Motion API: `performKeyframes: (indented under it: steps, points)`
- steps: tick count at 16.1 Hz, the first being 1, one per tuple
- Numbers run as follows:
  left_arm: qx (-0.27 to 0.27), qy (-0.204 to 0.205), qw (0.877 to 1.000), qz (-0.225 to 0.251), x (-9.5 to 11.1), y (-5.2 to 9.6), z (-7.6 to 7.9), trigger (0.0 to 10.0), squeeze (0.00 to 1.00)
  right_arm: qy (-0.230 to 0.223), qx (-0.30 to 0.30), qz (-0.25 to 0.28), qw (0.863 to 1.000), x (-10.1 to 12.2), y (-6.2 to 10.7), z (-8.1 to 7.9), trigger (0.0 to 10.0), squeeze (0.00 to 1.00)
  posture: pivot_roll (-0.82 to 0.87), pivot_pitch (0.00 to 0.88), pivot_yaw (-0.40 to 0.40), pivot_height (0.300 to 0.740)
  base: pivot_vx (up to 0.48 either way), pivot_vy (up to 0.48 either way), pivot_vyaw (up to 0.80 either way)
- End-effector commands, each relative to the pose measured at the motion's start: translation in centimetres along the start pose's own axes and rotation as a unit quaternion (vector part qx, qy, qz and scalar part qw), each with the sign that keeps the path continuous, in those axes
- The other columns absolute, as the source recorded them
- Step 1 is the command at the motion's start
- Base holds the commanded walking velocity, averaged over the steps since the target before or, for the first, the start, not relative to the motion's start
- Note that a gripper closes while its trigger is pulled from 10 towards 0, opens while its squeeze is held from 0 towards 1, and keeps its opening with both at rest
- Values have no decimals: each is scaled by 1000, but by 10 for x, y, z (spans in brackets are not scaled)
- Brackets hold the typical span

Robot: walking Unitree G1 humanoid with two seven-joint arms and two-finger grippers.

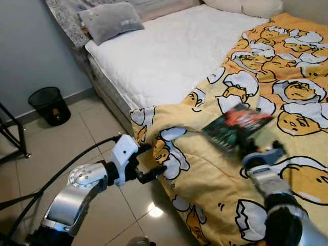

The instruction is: Clean up the room

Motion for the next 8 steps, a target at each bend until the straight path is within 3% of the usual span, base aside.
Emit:
performKeyframes:
  steps: [1, 3, 4, 5, 6, 7, 8]
  points:
    - [32, -2, 999, 16, 3, 4, -8, 10000, 863, 21, 51, 22, 998, 11, -6, -24, 0, 0, 102, 0, 87, 740, 0, 0, 0]
    - [106, -11, 994, 35, 3, 4, -16, 10000, 863, 131, 62, 72, 987, 29, 1, -46, 0, 0, 89, 0, 94, 740, 0, 0, 0]
    - [142, -12, 989, 44, 3, 5, -17, 10000, 859, 198, 55, 95, 974, 34, 7, -57, 0, 0, 80, 0, 96, 740, 0, 0, 0]
    - [155, -7, 986, 58, 5, 4, -15, 10000, 855, 234, 50, 103, 965, 36, 11, -62, 0, 0, 91, 0, 88, 740, 0, 0, 0]
    - [173, 12, 982, 69, 5, 2, -14, 10000, 851, 294, 29, 124, 947, 36, 16, -66, 431, 0, 97, 0, 77, 740, 0, 0, 0]
    - [186, 14, 980, 64, 4, 1, -16, 10000, 851, 329, -3, 142, 934, 36, 19, -69, 6902, 0, 95, 0, 54, 740, 0, 0, 0]
    - [202, 1, 978, 60, 5, 1, -18, 10000, 859, 367, -23, 133, 920, 31, 20, -71, 10000, 0, 105, 0, 49, 740, 0, 0, 0]
Point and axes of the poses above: a point about 5 cm out from each wrist's last joint towards the gripper, its own y axis pointing back from the gripper into the wrist, its own x axis along the axis of the wrist's last joint, z = x × y, the point moved 1 cm from there along -y, pointing out of the wrist towards the gripper, and after that the axes turned 8 degrees about y, right-handed, at the moved point
